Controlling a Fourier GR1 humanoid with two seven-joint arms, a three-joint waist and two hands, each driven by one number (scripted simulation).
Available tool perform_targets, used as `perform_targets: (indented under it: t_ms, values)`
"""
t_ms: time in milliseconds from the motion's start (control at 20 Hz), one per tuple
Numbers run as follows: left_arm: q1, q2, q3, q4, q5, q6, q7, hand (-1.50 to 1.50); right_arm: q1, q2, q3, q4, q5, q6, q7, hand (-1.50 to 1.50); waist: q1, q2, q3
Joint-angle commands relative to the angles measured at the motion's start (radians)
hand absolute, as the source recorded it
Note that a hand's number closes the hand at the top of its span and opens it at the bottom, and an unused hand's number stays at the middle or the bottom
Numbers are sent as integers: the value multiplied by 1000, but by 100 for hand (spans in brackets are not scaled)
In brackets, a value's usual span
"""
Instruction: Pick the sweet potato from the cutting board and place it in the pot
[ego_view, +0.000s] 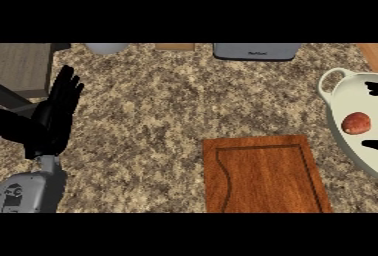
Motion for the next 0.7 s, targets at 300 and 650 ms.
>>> perform_targets:
  t_ms: [300, 650]
  values:
    - [-18, 17, 22, 4, 14, -9, 30, 0, -110, -72, -163, 211, -200, 335, -2, -150, -6, 4, 1]
    - [-20, 6, 8, -32, 20, -11, 49, 0, -131, -197, -187, 257, -230, 462, 55, -150, 9, 9, 5]
